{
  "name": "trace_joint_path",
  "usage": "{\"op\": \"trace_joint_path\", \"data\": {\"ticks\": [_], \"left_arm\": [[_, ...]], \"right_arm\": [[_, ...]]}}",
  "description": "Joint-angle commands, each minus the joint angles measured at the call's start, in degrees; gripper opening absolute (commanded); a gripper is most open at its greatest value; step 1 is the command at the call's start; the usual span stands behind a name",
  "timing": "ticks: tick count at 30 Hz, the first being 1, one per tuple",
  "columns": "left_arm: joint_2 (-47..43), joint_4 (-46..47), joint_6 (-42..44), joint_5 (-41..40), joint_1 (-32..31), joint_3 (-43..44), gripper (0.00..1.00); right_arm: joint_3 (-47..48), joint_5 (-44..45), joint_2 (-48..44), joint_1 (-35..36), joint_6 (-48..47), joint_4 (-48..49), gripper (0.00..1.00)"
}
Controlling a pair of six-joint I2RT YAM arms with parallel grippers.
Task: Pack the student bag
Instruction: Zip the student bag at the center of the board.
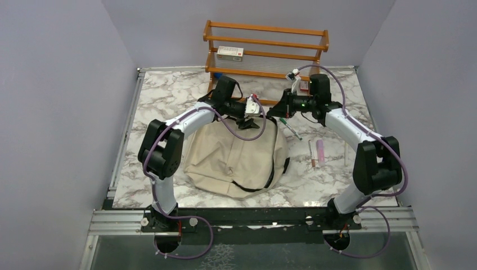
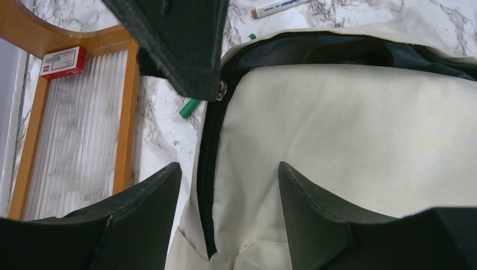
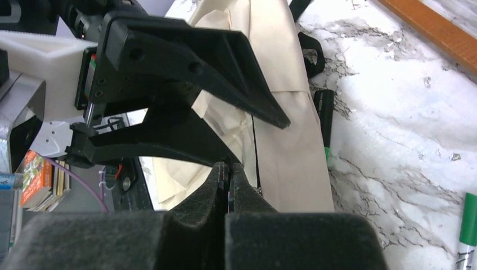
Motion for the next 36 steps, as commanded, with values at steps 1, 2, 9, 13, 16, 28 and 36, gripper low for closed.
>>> {"op": "trace_joint_path", "data": {"ticks": [1,2,9,13,16,28,36], "left_arm": [[0.17,0.58,0.43,5.29,-0.4,0.79,0.65],[0.1,0.56,0.52,5.26,-0.47,0.63,0.64],[0.3,0.62,-0.16,5.42,-0.49,0.75,0.5],[0.73,0.56,-0.87,5.05,-0.49,1.09,0.42],[1.35,0.63,-1.9,4.63,-0.49,1.98,0.3],[2.82,0.29,-3.5,-3.96,-0.2,4.8,0.0],[4.95,0.29,-6.08,-9.91,1.28,7.79,0.0]], "right_arm": [[4.49,-3.78,2.82,0.53,1.49,2.78,0.0],[5.56,-4.14,3.89,0.81,1.62,2.83,0.01],[9.84,-4.25,8.1,3.71,1.68,3.19,0.01],[8.74,-3.83,7.23,3.77,0.66,2.62,0.01],[7.25,-2.45,5.11,3.77,-1.62,0.44,0.0],[-0.68,11.14,-7.08,3.77,-5.79,-5.36,0.01],[-3.67,9.95,-12.56,3.77,-8.27,-11.46,0.01]]}}
